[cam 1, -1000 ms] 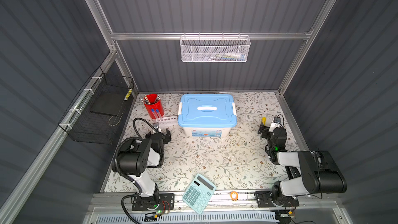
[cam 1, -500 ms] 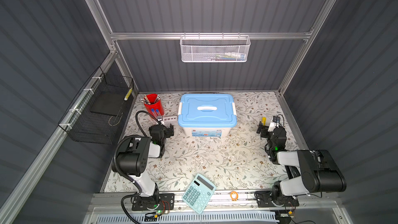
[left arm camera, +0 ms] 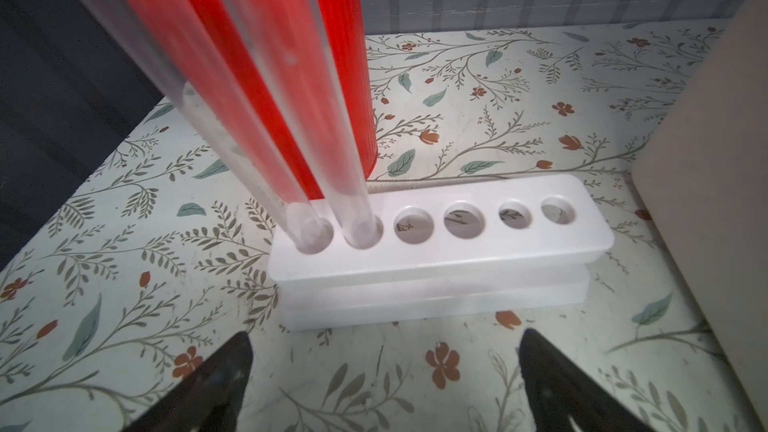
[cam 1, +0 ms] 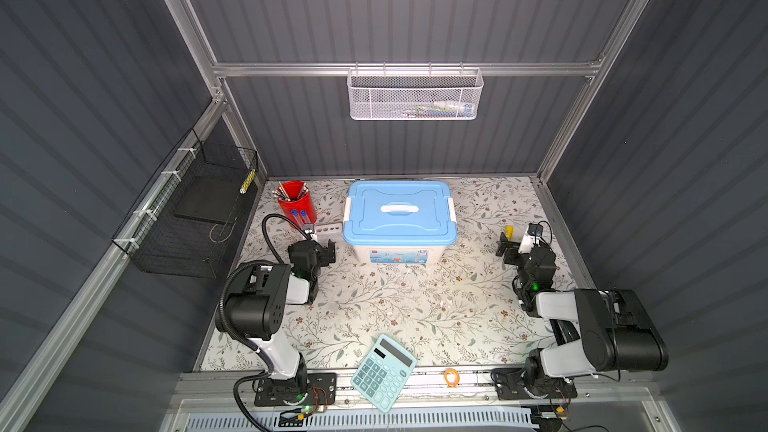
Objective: Organize the chemistry lab equipment
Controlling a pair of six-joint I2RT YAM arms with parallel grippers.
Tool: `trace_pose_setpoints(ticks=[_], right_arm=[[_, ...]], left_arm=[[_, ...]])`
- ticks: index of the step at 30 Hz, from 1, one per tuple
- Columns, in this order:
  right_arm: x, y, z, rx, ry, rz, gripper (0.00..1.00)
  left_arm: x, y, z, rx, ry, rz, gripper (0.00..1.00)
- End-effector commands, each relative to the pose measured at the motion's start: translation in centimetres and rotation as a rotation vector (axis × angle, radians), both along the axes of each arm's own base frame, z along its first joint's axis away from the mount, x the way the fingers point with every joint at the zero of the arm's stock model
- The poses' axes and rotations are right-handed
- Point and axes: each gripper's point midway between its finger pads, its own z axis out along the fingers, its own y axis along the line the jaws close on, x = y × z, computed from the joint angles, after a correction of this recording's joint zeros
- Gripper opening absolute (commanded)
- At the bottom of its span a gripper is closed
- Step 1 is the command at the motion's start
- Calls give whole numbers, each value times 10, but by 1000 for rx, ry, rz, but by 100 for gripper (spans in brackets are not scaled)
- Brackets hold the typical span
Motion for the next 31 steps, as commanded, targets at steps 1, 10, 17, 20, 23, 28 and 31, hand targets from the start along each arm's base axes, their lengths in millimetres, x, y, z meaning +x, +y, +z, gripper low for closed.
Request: trace_pose_setpoints(ticks=[1,10,17,20,23,28,31], right_arm=[[-3,-5,3,22,-22,-23,99],[-3,31,3,13,-19,222,99],[0,-7,2,55,-3,-9,99],[-1,-8,2,52,-12,-18,99],[5,-3,0,51,14,15,99],[8,1,-1,54,33,37,99],[7,1,0,53,21,38,99]], left_arm=[[2,3,1,8,-4,1,100],[2,3,1,8,-3,0,100],[2,3,1,7,-3,1,100],[2,3,1,7,-3,1,100],[2,3,1,7,-3,0,100],[2,3,1,7,-3,1,100],[2,3,1,7,-4,1,100]])
